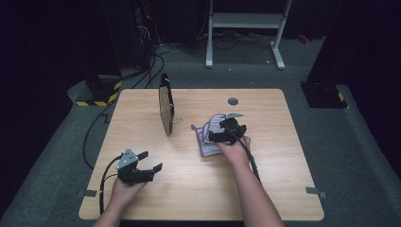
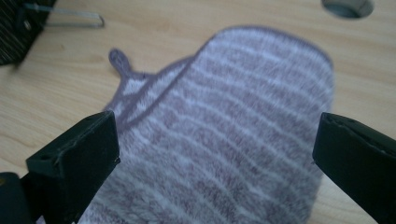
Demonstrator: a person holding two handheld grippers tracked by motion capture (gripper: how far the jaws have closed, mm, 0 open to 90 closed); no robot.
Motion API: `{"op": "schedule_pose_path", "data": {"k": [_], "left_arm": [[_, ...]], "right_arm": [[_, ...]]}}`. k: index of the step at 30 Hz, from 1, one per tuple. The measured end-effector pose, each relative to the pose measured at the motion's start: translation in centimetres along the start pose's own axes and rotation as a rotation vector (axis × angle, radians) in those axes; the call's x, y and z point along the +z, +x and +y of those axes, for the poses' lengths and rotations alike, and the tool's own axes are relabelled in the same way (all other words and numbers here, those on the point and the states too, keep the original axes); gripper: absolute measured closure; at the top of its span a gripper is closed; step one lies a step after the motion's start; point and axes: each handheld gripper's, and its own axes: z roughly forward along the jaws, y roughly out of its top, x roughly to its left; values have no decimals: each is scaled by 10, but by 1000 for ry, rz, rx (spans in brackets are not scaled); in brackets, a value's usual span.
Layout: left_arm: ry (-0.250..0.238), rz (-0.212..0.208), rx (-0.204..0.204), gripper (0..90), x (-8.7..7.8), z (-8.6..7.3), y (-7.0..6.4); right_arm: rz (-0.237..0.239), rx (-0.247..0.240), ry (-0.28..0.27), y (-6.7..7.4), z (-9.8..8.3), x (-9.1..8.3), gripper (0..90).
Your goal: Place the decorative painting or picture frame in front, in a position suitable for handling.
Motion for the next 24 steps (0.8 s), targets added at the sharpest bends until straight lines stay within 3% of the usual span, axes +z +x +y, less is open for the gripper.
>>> {"op": "schedule_pose_path", "data": {"k": [5, 8, 14, 24], "left_arm": [[2, -2, -1, 181, 1, 0, 0], [6, -1, 4, 180, 1, -1, 0], [12, 0, 6, 180, 2, -1, 0], [26, -12, 20, 181, 4, -2, -3]], "right_arm": [[-2, 32, 69, -1, -6, 12, 4], [2, 30, 139, -2, -13, 21, 0], [-33, -61, 189, 16, -23, 20, 28], [28, -134, 148, 35, -30, 6, 530]]}}
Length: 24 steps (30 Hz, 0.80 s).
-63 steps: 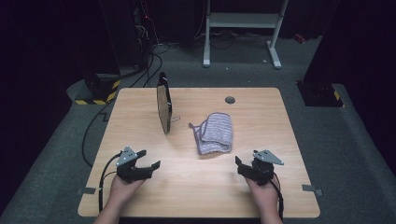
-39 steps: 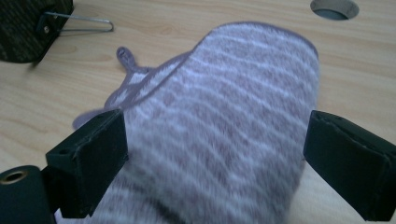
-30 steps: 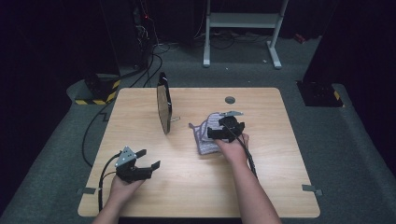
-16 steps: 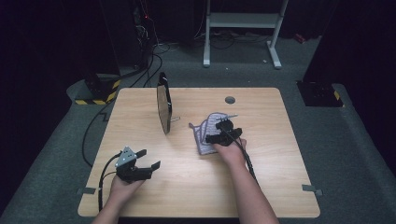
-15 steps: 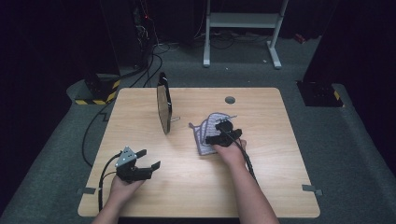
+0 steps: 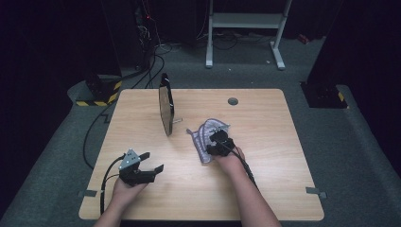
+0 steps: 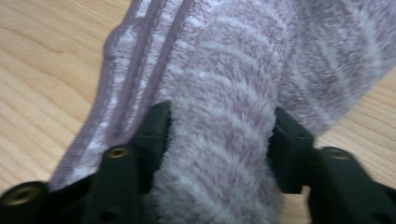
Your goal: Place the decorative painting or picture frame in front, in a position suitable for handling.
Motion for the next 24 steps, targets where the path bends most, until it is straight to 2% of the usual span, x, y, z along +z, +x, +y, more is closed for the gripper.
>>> {"op": "schedule_pose_path", "data": {"k": [4, 7, 10, 14, 18, 21, 23, 24], "left_arm": [[4, -1, 4, 186, 0, -1, 1], [5, 1, 3, 197, 0, -1, 2], [7, 3, 0, 206, 0, -1, 3], [9, 6, 4, 216, -2, 0, 2], [6, 5, -8, 216, -3, 1, 0], [2, 11, -4, 218, -3, 1, -2], [-2, 12, 1, 221, -3, 2, -2], [-4, 11, -2, 222, -3, 2, -2]], "right_arm": [[6, -46, -52, 6, -6, -2, 661], [23, -48, -95, 5, -12, -7, 681], [5, -63, -148, 2, -22, -21, 678], [-16, -24, -207, -16, -43, -44, 675], [-61, 16, -249, -36, -70, -67, 667], [-82, 56, -280, -51, -88, -81, 658], [-84, 85, -296, -62, -96, -90, 653], [-102, 85, -296, -66, -99, -94, 651]]}}
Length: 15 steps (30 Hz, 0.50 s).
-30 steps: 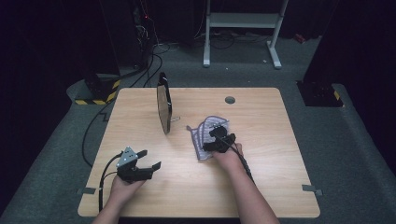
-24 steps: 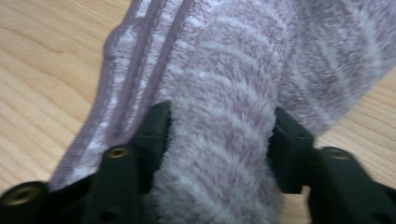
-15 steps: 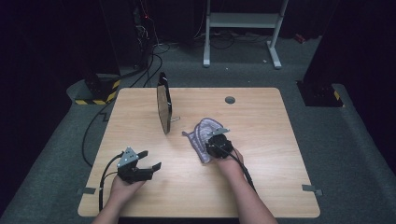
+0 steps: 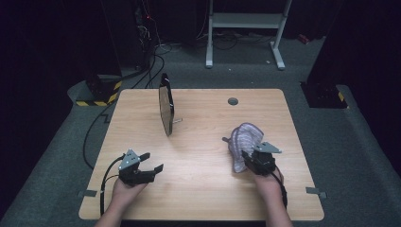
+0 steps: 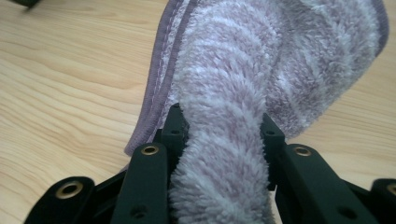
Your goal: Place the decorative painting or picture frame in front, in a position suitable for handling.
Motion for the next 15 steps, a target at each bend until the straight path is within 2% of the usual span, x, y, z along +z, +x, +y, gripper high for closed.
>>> {"op": "schedule_pose_path", "data": {"k": [3, 7, 10, 15], "left_arm": [[3, 0, 1, 223, 1, 0, -1], [1, 6, 16, 222, 2, 0, -2], [3, -2, 18, 222, 3, 0, -4], [10, -5, 29, 223, 4, 0, -6]], "right_arm": [[-46, 18, 1, -18, -6, -10, 647], [-80, 58, 29, -38, -16, -10, 634], [-82, 80, 56, -46, -22, -6, 621], [-104, 88, 111, -53, -32, 5, 574]]}}
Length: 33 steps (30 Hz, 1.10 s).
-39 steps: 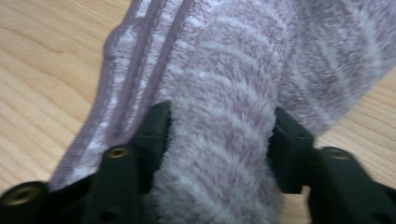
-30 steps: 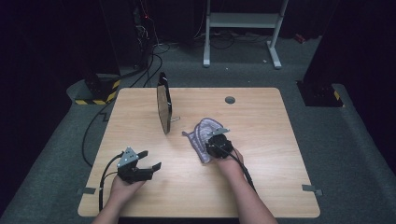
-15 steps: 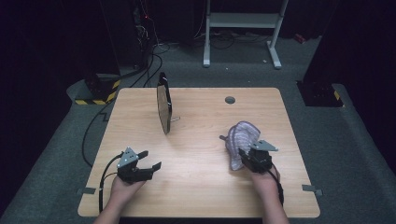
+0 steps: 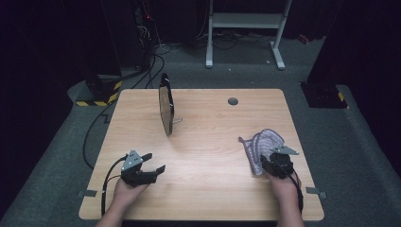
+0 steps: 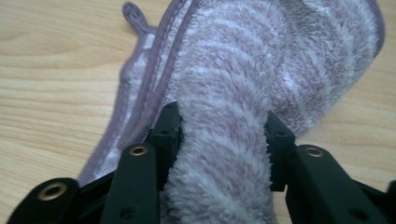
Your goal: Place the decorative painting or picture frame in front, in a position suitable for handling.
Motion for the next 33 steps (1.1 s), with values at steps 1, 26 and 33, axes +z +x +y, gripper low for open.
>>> {"op": "schedule_pose_path", "data": {"k": [1, 26, 33], "left_arm": [[0, 2, 2, 223, 0, 0, 0], [13, 9, -1, 223, -1, -1, 2], [8, 31, 5, 207, -2, -1, 5]], "right_arm": [[2, 7, -1, -1, 0, 1, 563], [85, -74, -182, 42, 31, -31, 216], [162, -129, -196, 78, 35, -26, 306]]}}
